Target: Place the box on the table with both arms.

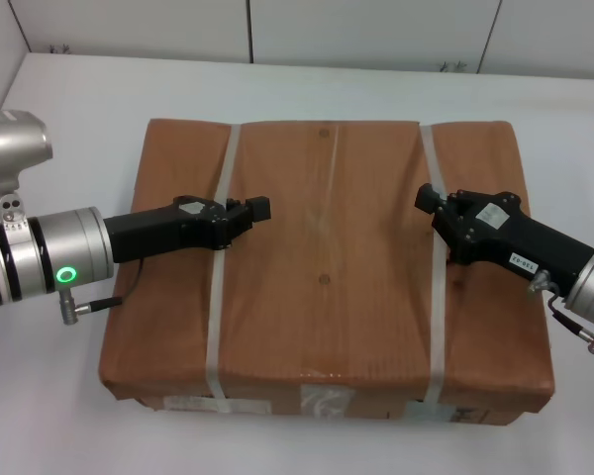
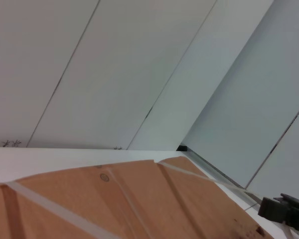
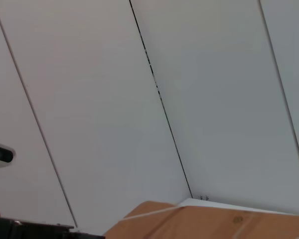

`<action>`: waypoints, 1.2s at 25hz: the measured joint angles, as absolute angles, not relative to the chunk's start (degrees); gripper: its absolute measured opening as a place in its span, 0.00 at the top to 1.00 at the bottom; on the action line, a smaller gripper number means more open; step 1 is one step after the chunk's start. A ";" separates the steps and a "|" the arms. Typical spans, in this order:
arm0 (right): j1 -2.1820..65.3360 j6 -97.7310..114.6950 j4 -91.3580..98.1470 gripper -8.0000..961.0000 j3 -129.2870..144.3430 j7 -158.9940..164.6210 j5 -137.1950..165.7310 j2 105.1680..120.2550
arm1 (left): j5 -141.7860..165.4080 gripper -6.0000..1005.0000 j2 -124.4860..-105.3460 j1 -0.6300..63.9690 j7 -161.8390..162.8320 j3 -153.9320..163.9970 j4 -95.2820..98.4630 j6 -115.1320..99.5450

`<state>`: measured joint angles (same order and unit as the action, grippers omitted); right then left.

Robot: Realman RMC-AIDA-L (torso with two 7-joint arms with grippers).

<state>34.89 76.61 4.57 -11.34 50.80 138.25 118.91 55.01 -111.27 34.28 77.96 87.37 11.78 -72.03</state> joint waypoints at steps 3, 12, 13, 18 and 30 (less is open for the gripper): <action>34.89 76.61 4.57 0.99 -11.34 50.80 138.25 118.92 | 55.01 1.00 -111.27 34.28 77.96 87.37 11.78 -71.99; 34.91 76.61 4.57 0.99 -11.33 50.79 138.25 118.92 | 55.01 1.00 -111.27 34.28 77.96 87.37 11.78 -71.96; 34.93 76.61 4.57 0.99 -11.33 50.79 138.25 118.92 | 55.01 1.00 -111.27 34.28 77.96 87.37 11.78 -71.97; 35.74 75.65 4.57 0.99 -10.93 50.80 138.29 118.91 | 55.01 1.00 -111.27 34.28 77.85 87.37 11.78 -71.85; 37.70 68.05 3.01 0.99 -10.38 51.25 138.76 119.08 | 55.44 1.00 -111.96 34.61 76.41 87.79 11.78 -66.31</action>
<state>37.70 68.05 3.01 -10.38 51.25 138.76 119.08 55.44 -111.96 34.60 76.41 87.79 11.78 -66.31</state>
